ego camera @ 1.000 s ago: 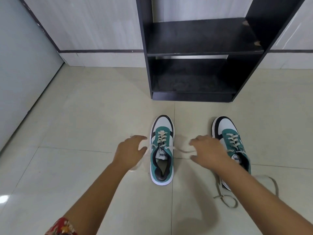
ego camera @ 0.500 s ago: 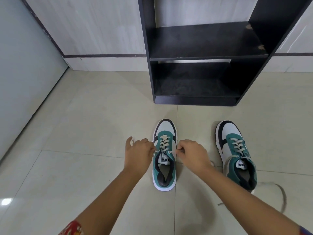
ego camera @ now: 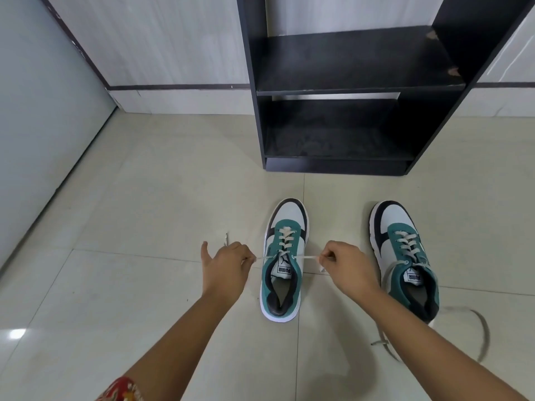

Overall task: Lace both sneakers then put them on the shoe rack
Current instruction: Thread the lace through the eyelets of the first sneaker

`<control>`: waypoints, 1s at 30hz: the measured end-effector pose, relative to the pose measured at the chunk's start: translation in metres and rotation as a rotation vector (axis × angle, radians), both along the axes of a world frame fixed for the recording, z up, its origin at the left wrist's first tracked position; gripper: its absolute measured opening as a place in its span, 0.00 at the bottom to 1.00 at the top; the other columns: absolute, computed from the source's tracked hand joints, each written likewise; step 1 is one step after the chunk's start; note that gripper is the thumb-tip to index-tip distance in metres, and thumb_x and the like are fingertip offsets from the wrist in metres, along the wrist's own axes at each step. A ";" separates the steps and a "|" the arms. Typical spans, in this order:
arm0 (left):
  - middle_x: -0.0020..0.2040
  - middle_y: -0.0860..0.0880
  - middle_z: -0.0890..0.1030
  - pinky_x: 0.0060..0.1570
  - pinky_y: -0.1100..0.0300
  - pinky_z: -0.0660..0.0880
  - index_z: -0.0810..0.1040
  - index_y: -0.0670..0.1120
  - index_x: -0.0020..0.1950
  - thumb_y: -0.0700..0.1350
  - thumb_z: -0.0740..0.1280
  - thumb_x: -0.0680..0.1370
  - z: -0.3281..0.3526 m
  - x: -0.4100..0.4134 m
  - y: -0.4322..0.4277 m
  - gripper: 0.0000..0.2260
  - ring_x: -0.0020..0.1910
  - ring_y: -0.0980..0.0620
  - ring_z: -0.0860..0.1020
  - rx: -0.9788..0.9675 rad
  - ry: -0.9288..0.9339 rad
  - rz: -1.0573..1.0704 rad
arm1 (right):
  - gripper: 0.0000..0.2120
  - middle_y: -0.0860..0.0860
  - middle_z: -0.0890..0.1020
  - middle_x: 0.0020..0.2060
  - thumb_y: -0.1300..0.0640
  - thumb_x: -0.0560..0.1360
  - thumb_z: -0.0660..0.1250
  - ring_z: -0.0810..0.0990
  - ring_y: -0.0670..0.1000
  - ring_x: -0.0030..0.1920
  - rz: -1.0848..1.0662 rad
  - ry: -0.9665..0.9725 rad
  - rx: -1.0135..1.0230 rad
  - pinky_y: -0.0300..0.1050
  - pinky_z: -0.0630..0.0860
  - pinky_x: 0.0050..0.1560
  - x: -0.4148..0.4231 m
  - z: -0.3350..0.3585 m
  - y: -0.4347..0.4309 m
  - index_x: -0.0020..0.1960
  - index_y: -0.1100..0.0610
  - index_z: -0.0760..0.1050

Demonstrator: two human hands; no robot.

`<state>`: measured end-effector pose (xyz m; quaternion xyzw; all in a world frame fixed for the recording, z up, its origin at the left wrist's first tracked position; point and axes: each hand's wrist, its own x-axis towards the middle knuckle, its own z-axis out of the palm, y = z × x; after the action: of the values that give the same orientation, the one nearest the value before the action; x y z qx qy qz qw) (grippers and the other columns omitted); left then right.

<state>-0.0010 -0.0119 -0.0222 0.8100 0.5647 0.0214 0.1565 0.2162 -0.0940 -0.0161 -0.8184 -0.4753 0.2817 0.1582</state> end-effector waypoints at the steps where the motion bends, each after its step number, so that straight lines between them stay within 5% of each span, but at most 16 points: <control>1: 0.46 0.58 0.81 0.72 0.44 0.47 0.79 0.56 0.47 0.51 0.60 0.79 -0.001 0.000 -0.003 0.08 0.49 0.55 0.79 -0.007 -0.007 -0.004 | 0.07 0.50 0.82 0.41 0.53 0.75 0.63 0.79 0.53 0.41 0.019 -0.025 0.028 0.45 0.72 0.38 -0.002 -0.002 -0.001 0.41 0.54 0.75; 3: 0.51 0.59 0.80 0.72 0.43 0.48 0.78 0.57 0.50 0.52 0.62 0.78 -0.003 -0.002 -0.005 0.06 0.53 0.56 0.78 0.019 -0.018 -0.001 | 0.06 0.49 0.82 0.44 0.53 0.75 0.64 0.80 0.53 0.45 0.068 -0.069 0.103 0.46 0.74 0.42 -0.005 -0.004 -0.003 0.44 0.54 0.76; 5: 0.54 0.57 0.78 0.68 0.46 0.59 0.76 0.56 0.54 0.52 0.65 0.76 -0.003 -0.001 -0.009 0.07 0.56 0.53 0.76 0.084 -0.085 0.043 | 0.08 0.48 0.79 0.49 0.52 0.75 0.65 0.78 0.52 0.50 0.077 -0.167 0.204 0.48 0.73 0.49 -0.007 -0.002 -0.005 0.51 0.53 0.76; 8: 0.47 0.55 0.78 0.44 0.57 0.70 0.78 0.53 0.48 0.55 0.63 0.76 0.006 0.007 -0.024 0.08 0.46 0.52 0.77 -0.002 -0.286 0.181 | 0.09 0.47 0.78 0.45 0.48 0.76 0.63 0.75 0.50 0.45 -0.013 -0.128 0.277 0.45 0.71 0.44 -0.016 0.010 -0.015 0.49 0.53 0.75; 11: 0.50 0.55 0.81 0.47 0.57 0.74 0.80 0.52 0.53 0.55 0.60 0.78 0.005 0.021 -0.032 0.12 0.47 0.54 0.78 -0.286 -0.459 0.308 | 0.13 0.48 0.80 0.43 0.47 0.78 0.60 0.78 0.51 0.44 -0.137 0.336 0.022 0.43 0.69 0.43 -0.034 0.008 -0.015 0.49 0.55 0.78; 13: 0.51 0.52 0.82 0.54 0.53 0.75 0.81 0.51 0.54 0.54 0.62 0.77 0.003 0.028 -0.028 0.12 0.49 0.53 0.78 -0.380 -0.592 0.382 | 0.09 0.48 0.82 0.44 0.54 0.77 0.63 0.79 0.50 0.48 -0.331 0.707 0.045 0.41 0.70 0.47 -0.042 0.000 -0.005 0.50 0.55 0.80; 18: 0.51 0.55 0.83 0.56 0.50 0.76 0.82 0.55 0.49 0.51 0.67 0.72 0.013 0.041 -0.016 0.08 0.49 0.55 0.80 -0.447 -0.761 0.476 | 0.04 0.47 0.82 0.40 0.62 0.74 0.67 0.78 0.43 0.39 -0.522 0.928 0.213 0.29 0.72 0.36 -0.051 0.000 0.019 0.46 0.57 0.80; 22: 0.48 0.49 0.84 0.56 0.48 0.76 0.81 0.50 0.45 0.45 0.68 0.74 0.010 0.048 -0.014 0.03 0.49 0.49 0.80 -0.504 -0.774 0.508 | 0.05 0.51 0.82 0.36 0.63 0.74 0.68 0.79 0.45 0.35 -0.516 0.917 0.190 0.29 0.73 0.33 -0.055 0.001 0.026 0.39 0.59 0.79; 27: 0.45 0.52 0.81 0.40 0.57 0.69 0.77 0.47 0.49 0.46 0.59 0.79 0.010 0.048 -0.017 0.08 0.43 0.52 0.76 -0.361 -0.569 0.418 | 0.10 0.59 0.81 0.41 0.66 0.74 0.66 0.78 0.53 0.43 -0.563 0.943 0.185 0.42 0.75 0.47 -0.049 -0.003 0.025 0.34 0.58 0.72; 30: 0.44 0.51 0.82 0.44 0.55 0.72 0.75 0.47 0.48 0.45 0.57 0.79 0.007 0.048 -0.021 0.08 0.43 0.51 0.78 -0.339 -0.514 0.389 | 0.12 0.64 0.82 0.46 0.67 0.75 0.64 0.80 0.53 0.44 -0.545 0.967 0.205 0.42 0.76 0.46 -0.046 0.001 0.024 0.34 0.59 0.69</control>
<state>0.0474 -0.0327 -0.0157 0.6183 0.6459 0.1595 0.4185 0.1704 -0.0699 -0.0152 -0.6698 -0.1454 0.5259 0.5037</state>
